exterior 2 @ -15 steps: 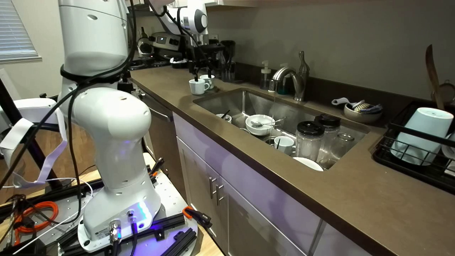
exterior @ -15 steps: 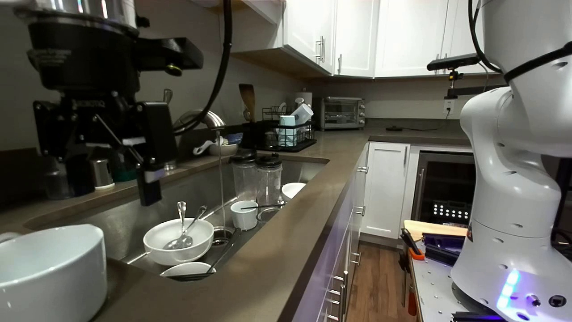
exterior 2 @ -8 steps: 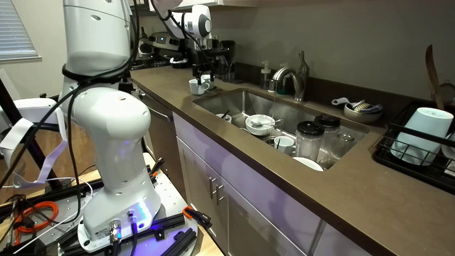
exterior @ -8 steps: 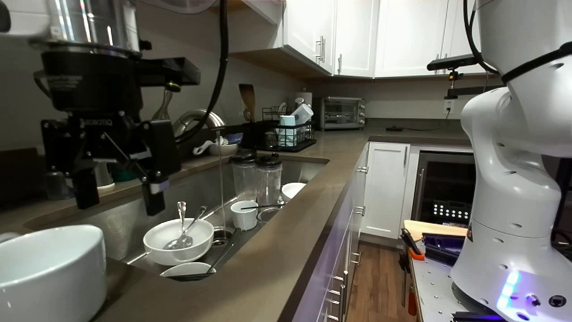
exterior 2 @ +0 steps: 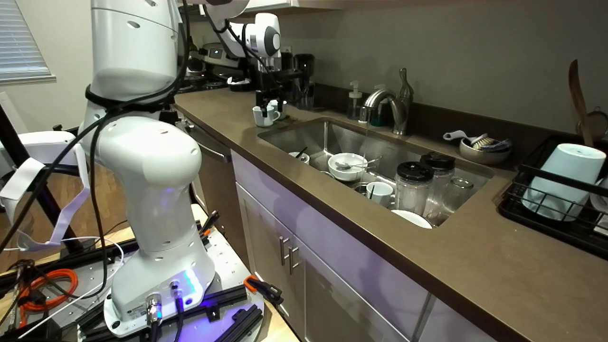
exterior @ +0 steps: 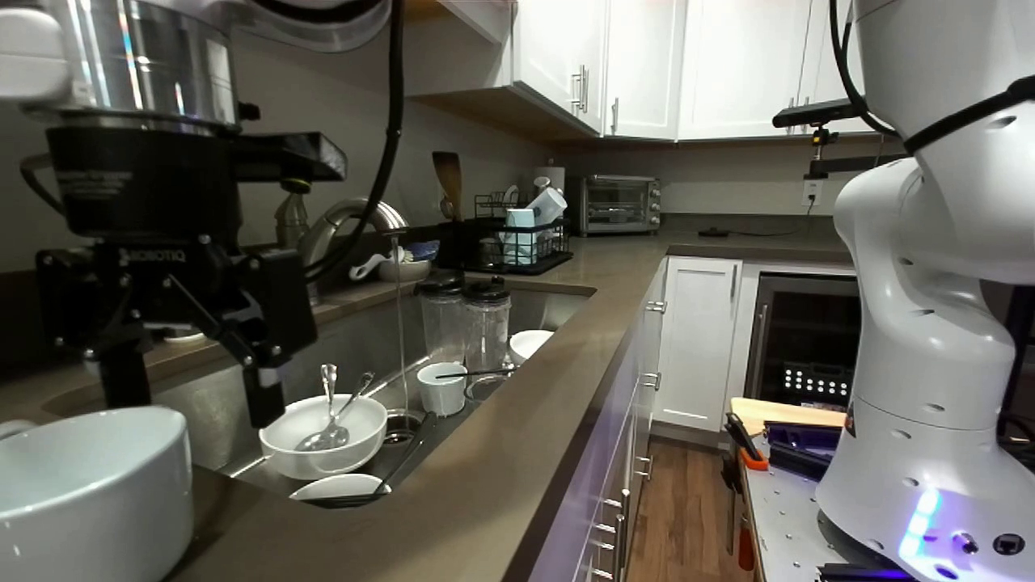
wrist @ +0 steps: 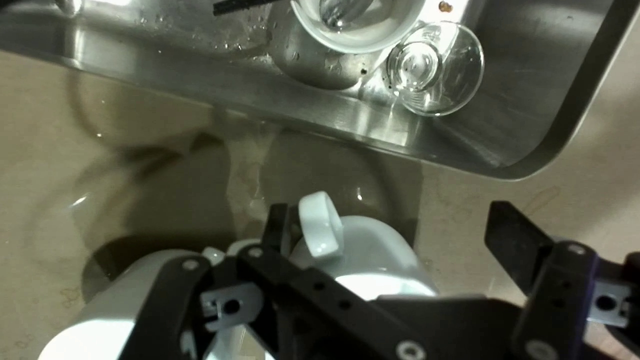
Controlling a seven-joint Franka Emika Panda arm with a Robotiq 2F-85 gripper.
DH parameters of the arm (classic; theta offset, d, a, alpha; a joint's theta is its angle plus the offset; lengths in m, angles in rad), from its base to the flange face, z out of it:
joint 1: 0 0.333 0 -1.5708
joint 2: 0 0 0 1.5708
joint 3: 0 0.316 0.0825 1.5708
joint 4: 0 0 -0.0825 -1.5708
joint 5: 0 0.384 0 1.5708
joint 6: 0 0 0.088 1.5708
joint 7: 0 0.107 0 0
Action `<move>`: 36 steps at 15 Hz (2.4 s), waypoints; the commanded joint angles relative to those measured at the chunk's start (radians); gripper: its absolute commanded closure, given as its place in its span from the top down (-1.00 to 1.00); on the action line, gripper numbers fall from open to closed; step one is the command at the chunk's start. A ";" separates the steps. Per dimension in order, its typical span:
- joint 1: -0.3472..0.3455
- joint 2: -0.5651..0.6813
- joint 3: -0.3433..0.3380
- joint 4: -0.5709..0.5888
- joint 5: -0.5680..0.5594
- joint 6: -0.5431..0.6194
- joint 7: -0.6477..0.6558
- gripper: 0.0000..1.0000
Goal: Pour some water into the cup.
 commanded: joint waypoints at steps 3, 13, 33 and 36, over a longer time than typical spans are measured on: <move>-0.007 0.024 0.009 -0.001 0.003 0.028 -0.060 1.00; -0.009 0.038 0.007 0.001 0.006 0.034 -0.065 0.50; 0.000 0.009 0.008 0.002 0.000 0.032 -0.046 -0.27; -0.001 0.011 0.009 0.001 0.004 0.034 -0.046 -0.17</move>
